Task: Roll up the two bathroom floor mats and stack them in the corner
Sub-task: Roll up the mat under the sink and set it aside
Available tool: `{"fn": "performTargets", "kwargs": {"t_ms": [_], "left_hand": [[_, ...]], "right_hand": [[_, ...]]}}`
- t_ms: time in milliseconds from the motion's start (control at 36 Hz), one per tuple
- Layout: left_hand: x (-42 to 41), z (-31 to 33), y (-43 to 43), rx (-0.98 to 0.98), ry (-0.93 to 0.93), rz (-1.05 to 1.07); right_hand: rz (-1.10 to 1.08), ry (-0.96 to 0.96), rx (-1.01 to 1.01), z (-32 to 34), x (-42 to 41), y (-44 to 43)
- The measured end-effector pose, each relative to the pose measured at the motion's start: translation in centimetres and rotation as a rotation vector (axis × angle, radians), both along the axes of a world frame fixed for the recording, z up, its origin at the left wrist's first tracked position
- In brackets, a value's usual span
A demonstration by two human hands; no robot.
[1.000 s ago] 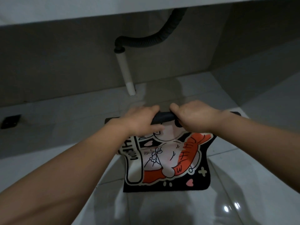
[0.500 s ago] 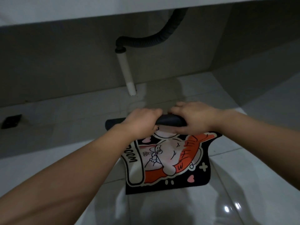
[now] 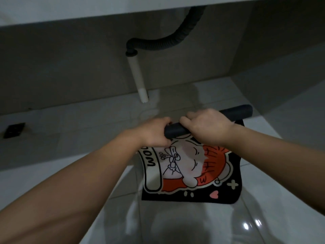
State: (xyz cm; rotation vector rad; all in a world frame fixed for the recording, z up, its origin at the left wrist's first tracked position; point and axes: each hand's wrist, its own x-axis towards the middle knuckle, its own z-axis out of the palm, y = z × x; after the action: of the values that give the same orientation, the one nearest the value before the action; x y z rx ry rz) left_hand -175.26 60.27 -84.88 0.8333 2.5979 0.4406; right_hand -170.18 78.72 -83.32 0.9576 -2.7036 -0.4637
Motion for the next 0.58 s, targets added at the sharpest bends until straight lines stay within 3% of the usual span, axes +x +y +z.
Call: {"fn": "performTargets", "kwargs": {"t_ms": [139,250,417,500,583], "left_hand": [[0.3,-0.5,0.2,-0.031,0.133,0.004],[0.9,-1.0,0.3,-0.083,0.438,-0.073],[1.2,-1.2,0.7,-0.034,0.66,-0.141],[1.3,-1.3,0.8,-0.032,0.675,-0.129],[0.8,-0.8,0.8,-0.077,0.538,-0.118]], "right_hand": [[-0.051,0.055,0.033,-0.4,0.4,-0.3],[-0.225,-0.254,-0.07,0.7,-0.1,-0.6],[-0.545,-0.847,-0.343,1.5,-1.3,0.2],[-0.559,-0.833,-0.363,1.0,-1.4,0.0],[-0.492,-0.626,-0.243,0.4,-0.8,-0.6]]}}
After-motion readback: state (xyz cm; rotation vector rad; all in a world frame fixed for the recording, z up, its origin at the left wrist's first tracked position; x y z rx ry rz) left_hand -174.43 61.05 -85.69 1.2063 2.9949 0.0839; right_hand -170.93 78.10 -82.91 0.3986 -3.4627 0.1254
